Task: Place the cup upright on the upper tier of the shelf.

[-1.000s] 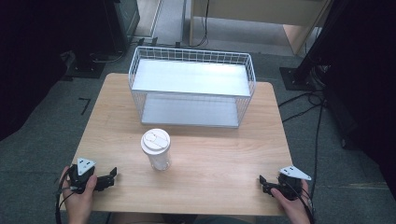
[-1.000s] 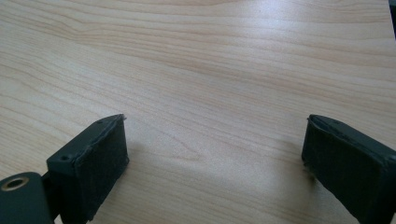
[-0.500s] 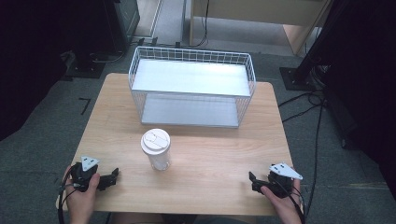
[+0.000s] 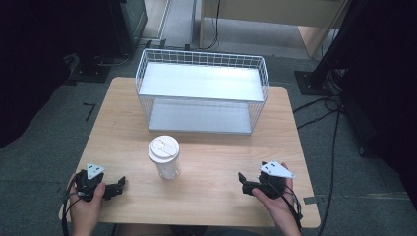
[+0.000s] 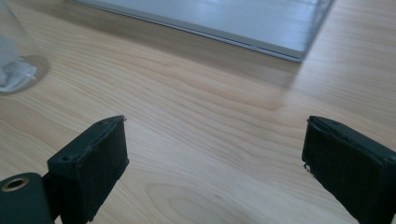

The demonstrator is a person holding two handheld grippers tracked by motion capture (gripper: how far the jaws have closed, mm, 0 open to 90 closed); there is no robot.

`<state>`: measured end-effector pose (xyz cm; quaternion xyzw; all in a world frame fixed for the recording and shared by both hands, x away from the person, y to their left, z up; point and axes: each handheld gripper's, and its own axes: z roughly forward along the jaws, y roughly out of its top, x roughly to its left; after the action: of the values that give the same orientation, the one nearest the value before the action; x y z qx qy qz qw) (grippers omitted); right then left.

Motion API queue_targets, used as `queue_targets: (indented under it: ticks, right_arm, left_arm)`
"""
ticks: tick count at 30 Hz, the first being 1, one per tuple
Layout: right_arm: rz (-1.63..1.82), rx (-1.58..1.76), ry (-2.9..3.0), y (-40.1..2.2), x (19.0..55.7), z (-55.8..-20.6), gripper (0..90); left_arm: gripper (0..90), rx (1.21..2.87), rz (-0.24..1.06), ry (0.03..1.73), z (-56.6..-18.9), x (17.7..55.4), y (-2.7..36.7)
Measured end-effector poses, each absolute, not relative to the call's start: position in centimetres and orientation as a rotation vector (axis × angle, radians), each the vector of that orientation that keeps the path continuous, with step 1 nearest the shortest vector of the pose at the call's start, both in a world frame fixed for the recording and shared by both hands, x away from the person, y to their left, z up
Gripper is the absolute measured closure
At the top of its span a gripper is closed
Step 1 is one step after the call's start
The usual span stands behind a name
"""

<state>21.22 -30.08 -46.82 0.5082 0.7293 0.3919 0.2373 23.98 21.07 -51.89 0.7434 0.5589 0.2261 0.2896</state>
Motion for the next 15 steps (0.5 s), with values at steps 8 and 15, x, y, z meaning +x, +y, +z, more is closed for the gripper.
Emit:
queue_targets:
  ticks: [8, 15]
  right_arm:
    - [1.138, 1.323, 2.053, -26.3, 21.9, -46.2, 7.4]
    - [1.195, 1.258, 2.091, -23.6, 22.1, -45.7, 7.4]
  left_arm:
    - [0.0, 1.988, 0.603, 1.486, -51.9, 24.1, 21.1]
    - [0.0, 1.994, 0.599, 1.476, -51.9, 24.1, 21.0]
